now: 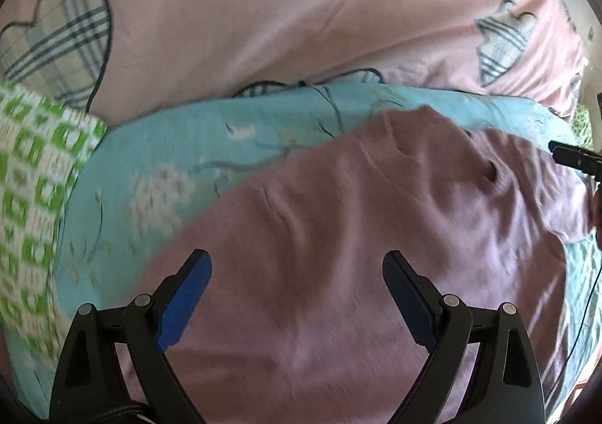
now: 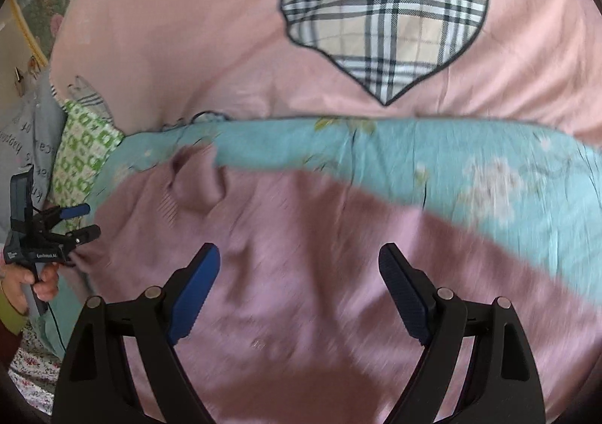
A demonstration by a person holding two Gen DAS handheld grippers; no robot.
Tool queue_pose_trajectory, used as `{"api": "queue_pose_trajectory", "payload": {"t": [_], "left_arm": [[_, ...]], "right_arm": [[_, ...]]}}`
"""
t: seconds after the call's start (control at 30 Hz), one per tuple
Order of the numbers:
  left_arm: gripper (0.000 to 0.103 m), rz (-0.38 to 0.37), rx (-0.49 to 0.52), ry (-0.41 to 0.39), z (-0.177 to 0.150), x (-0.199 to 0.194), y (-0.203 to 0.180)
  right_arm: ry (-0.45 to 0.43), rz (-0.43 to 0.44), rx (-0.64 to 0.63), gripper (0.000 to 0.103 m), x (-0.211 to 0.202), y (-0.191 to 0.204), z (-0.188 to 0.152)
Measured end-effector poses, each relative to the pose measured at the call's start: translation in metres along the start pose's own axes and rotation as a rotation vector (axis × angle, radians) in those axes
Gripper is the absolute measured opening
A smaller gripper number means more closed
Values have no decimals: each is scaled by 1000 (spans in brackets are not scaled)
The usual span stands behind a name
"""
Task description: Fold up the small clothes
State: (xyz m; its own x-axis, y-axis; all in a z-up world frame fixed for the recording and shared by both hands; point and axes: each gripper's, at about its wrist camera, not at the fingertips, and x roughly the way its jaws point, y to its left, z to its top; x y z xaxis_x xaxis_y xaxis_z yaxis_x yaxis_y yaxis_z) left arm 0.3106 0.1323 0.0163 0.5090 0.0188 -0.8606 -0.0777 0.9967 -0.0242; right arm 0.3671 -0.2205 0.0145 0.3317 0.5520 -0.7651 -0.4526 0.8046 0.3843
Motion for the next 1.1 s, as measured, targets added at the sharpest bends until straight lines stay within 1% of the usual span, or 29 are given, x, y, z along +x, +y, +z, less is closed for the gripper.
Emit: {"api": "queue_pose_trajectory", "payload": {"t": [0.03,0.1,0.2,0.23,0.3,0.33,0.37,0.4,0.43,0.47,0.5,0.53,0.57,0.6,0.63,0.67,0.7,0.73,0.77,0.8,0.83,0.87,0.93,1.0,1.03,1.1], "left_arm": [[93,-4,3,10,7,8,3],[93,-46,-2,16,21,23,9],[93,-70,10,51,37,48,14],[93,-64,18,57,40,54,14],[93,-51,42,80,48,70,14],[93,-48,49,90,51,76,15],[93,-47,54,103,53,83,15],[93,-55,56,127,54,92,17],[93,-64,52,145,54,99,18],[92,-74,46,154,52,104,19],[92,-87,47,154,49,107,19],[91,-89,57,151,47,109,17],[87,-82,74,148,43,110,14],[83,-70,105,137,39,110,9],[68,-66,134,122,36,108,4],[39,-70,158,108,33,106,-2],[20,-76,177,101,31,103,-6],[8,-73,181,103,31,101,-9],[7,-47,190,91,31,98,-12],[7,-10,211,61,29,90,-17],[7,12,219,41,29,86,-19],[6,35,210,22,31,82,-18],[6,85,182,18,37,86,-12],[6,118,145,42,35,102,-7],[6,120,130,46,34,107,-9],[6,147,115,38,35,116,-12]], "right_arm": [[10,-2,-12,86,7,-5,9],[31,-6,-38,86,22,-10,23],[83,28,-77,81,47,-14,37],[104,30,-100,77,57,-13,39],[134,36,-131,73,71,-13,41],[139,43,-133,69,76,-14,42],[137,49,-133,63,79,-15,43],[137,56,-131,59,82,-17,44],[140,60,-128,47,85,-18,45],[147,63,-124,39,88,-20,45],[156,63,-124,36,91,-21,45],[160,64,-128,31,92,-21,44],[163,63,-134,24,92,-21,42],[166,61,-138,20,92,-21,39],[172,57,-139,14,92,-21,37],[172,49,-140,11,91,-22,35],[165,33,-145,11,89,-21,32],[149,8,-153,10,85,-20,31],[131,-22,-158,9,80,-19,30],[95,-69,-154,9,71,-19,31],[65,-96,-143,9,62,-21,33],[32,-126,-123,9,52,-24,36],[-28,-182,-80,8,38,-33,43],[-38,-219,-57,8,41,-39,45],[-28,-233,-51,8,49,-40,45],[-11,-270,-46,8,65,-41,43]]}}
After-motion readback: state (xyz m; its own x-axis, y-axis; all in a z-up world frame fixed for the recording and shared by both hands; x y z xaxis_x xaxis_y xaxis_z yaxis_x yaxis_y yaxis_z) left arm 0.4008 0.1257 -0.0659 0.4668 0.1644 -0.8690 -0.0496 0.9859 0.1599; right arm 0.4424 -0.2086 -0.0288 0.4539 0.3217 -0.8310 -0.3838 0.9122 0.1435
